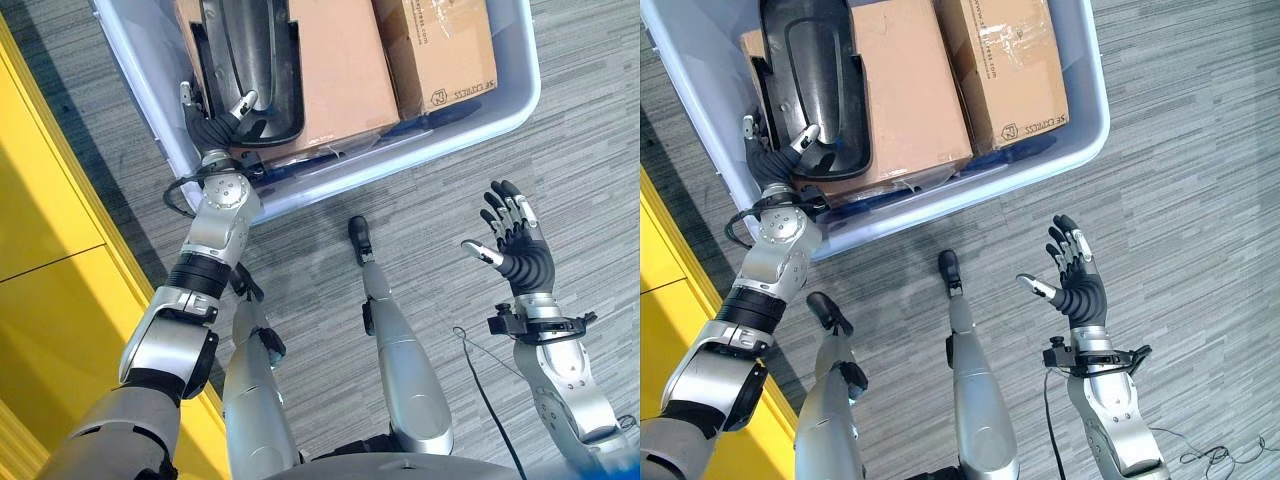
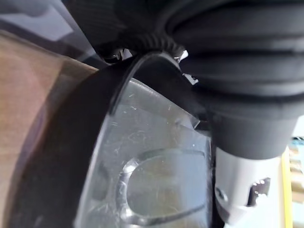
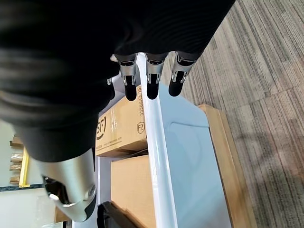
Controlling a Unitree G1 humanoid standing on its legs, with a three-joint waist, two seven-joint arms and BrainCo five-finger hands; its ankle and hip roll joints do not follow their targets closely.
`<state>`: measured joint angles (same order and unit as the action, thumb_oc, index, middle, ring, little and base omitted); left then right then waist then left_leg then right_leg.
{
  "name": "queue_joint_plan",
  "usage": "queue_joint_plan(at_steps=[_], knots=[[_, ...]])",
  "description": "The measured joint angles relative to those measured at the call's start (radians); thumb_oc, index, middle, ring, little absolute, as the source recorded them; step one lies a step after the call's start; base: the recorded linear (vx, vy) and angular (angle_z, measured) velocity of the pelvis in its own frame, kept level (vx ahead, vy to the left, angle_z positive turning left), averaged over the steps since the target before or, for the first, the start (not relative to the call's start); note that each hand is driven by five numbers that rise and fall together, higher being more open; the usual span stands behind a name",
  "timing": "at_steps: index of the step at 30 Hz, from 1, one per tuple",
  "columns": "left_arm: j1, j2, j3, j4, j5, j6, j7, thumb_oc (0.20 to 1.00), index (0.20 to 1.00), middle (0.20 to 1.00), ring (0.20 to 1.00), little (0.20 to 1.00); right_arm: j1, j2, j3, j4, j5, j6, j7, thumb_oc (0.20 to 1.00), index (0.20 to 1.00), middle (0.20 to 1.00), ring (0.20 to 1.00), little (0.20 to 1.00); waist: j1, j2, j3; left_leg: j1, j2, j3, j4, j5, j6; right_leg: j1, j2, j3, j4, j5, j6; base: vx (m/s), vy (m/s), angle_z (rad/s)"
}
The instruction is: Move parts from the plastic box to the shelf.
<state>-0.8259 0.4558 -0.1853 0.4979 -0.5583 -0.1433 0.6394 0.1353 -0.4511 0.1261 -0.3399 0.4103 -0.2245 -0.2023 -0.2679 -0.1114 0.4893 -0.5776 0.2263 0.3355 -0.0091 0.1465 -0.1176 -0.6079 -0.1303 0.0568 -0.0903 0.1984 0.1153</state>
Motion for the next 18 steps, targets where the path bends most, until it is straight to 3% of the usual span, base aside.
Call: queue_joint_plan(at_steps=[13,15,18], knots=[[-0.120,0.044,-0.073,0.168,-0.062,0.004,-0.058,1.000,1.000,1.000,1.000,1.000,0.000,0.000,0.000,-0.037,0.010,0.001,0.003,1.000,1.000,1.000,1.000,1.000,-0.002,-0.003,-0.001,-0.038,0.002,-0.014,0.012,0.000,0.000,-0.024,0.001,-0.007,0.000,0.003,-0.001,0.00,0.000,0.01],[-0.144,0.062,-0.091,0.201,-0.059,0.022,-0.075,0.200,0.200,0.200,0.200,0.200,0.001,0.000,-0.002,-0.037,0.011,0.001,0.004,1.000,1.000,1.000,1.000,1.000,-0.002,-0.004,-0.002,-0.040,0.002,-0.014,0.014,0.000,0.000,-0.026,0.001,-0.006,0.000,0.004,-0.001,0.00,0.000,0.00],[-0.191,0.072,-0.125,0.253,-0.050,0.034,-0.082,0.200,0.200,0.200,0.200,0.200,0.023,0.000,-0.010,-0.037,0.013,0.001,0.014,1.000,1.000,1.000,1.000,1.000,0.004,-0.004,-0.002,-0.044,0.002,-0.016,0.015,0.000,0.000,-0.028,0.001,-0.008,0.000,0.004,0.000,0.00,0.000,0.00]])
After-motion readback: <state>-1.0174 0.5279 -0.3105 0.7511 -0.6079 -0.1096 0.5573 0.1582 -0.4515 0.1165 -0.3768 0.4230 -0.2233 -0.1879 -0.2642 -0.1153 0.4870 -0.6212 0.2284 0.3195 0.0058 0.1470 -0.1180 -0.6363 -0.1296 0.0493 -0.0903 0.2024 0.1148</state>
